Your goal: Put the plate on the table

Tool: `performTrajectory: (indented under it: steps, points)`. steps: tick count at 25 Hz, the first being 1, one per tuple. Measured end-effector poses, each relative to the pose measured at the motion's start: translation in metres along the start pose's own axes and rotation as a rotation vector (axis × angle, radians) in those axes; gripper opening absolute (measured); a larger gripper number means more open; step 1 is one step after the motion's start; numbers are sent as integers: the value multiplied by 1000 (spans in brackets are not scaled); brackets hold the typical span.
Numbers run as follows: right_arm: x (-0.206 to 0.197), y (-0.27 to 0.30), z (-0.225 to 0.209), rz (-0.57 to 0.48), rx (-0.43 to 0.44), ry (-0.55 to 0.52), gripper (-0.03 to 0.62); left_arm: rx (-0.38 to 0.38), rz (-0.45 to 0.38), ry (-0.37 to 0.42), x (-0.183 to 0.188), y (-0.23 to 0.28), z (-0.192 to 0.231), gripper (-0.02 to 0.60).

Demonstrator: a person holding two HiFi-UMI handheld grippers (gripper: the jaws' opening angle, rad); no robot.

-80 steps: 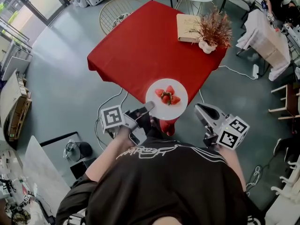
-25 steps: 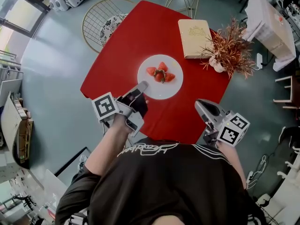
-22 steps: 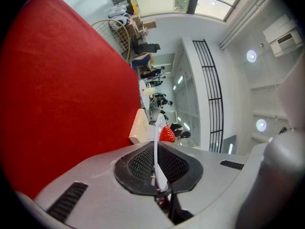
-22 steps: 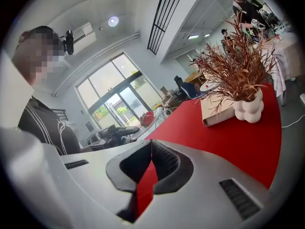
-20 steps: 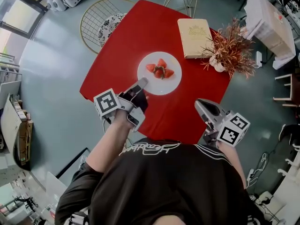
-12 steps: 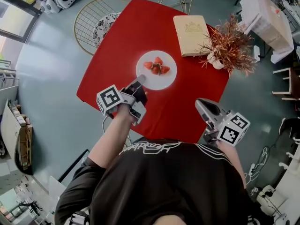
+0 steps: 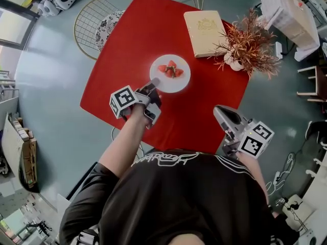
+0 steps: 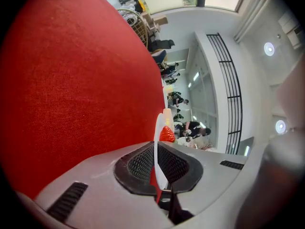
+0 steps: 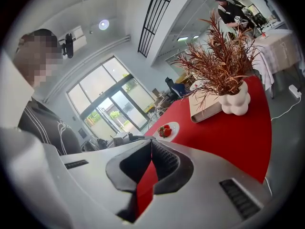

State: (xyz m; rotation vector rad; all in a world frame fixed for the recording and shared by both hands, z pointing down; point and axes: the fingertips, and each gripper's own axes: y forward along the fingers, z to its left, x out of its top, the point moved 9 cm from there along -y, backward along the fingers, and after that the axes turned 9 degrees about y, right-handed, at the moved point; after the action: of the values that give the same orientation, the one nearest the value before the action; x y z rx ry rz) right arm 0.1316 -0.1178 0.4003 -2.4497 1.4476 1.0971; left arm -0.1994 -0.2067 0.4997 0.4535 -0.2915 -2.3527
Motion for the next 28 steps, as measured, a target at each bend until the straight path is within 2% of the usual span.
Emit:
performTrajectory:
  steps: [18, 28]
  points:
    - [0, -3, -1, -10, -2, 34, 8, 97, 35, -18, -10, 14, 18, 17]
    - [-2, -5, -3, -20, 6, 64, 8, 117, 45, -56, -12, 16, 26, 17]
